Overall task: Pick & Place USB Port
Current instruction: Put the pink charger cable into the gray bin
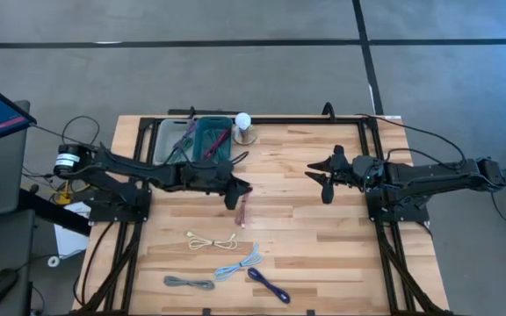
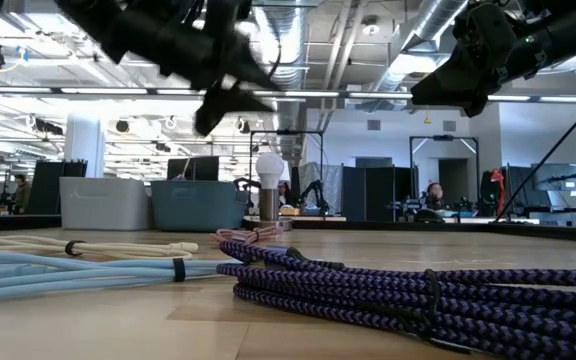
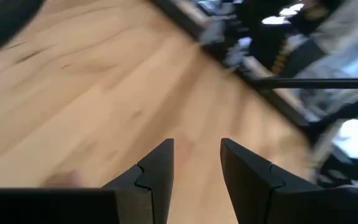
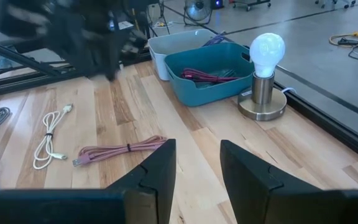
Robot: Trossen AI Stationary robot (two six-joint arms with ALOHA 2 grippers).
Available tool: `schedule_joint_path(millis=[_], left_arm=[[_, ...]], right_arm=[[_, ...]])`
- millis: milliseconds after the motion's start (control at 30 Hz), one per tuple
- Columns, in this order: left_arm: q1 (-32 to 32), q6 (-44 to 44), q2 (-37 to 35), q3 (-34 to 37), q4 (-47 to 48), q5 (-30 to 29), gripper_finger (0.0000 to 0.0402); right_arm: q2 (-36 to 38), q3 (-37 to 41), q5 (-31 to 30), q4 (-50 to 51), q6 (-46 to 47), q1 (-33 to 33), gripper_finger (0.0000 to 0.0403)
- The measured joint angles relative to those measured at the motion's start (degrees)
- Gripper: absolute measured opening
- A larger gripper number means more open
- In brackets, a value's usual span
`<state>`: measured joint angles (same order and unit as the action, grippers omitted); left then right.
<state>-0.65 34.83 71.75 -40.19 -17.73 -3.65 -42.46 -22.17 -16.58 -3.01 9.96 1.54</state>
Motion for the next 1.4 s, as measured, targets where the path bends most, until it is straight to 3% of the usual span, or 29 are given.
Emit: schedule_joint_path(millis=[233, 400, 467, 567, 733, 867, 1033, 1167, 1400], left_arm=[[0.48, -12.23, -1.53, -6.38, -5.68, 10.65, 0.0131], [0.25, -17.33, -2.72, -6.38, -16.57, 11.4, 0.0131], [0.53, -14.72, -3.15, -6.41, -18.19, 11.12, 0.0131], [0.56, -7.03, -3.18, -7.69, -13.7, 7.73, 0.0131], [0.23, -2.99, -2.8, -12.76, 7.66, -3.74, 0.0131], [0.98, 1.65, -2.88, -15.98, 16.11, -7.73, 0.0131], [1.82, 8.64, -2.33, -16.32, 21.41, -7.95, 0.0119], [2.16, 15.32, 2.24, -16.33, 25.06, -7.84, 0.0092], [3.23, 20.79, 14.55, -19.64, 24.89, 4.71, 0.0058]], right_arm=[[0.02, 0.0, 0.0, 1.1, 0.0, 0.0, 0.0118], [0.02, -0.02, 0.0, 1.3, 0.0, -0.01, 0.0118], [0.02, -0.02, 0.0, 1.32, 0.0, 0.0, 0.0118], [0.02, -0.02, 0.0, 1.43, 0.0, 0.0, 0.0118], [0.02, -0.02, 0.01, 3.04, 0.0, 0.0, 0.0118], [0.02, -0.02, 0.01, 5.68, 0.04, 0.0, 0.0118], [0.02, -0.02, 0.0, 7.69, 0.17, 0.0, 0.0118], [0.02, -0.02, 0.0, 7.48, 0.17, 0.0, 0.0118], [0.02, -0.02, 0.0, 7.34, 0.17, 0.0, 0.0118]])
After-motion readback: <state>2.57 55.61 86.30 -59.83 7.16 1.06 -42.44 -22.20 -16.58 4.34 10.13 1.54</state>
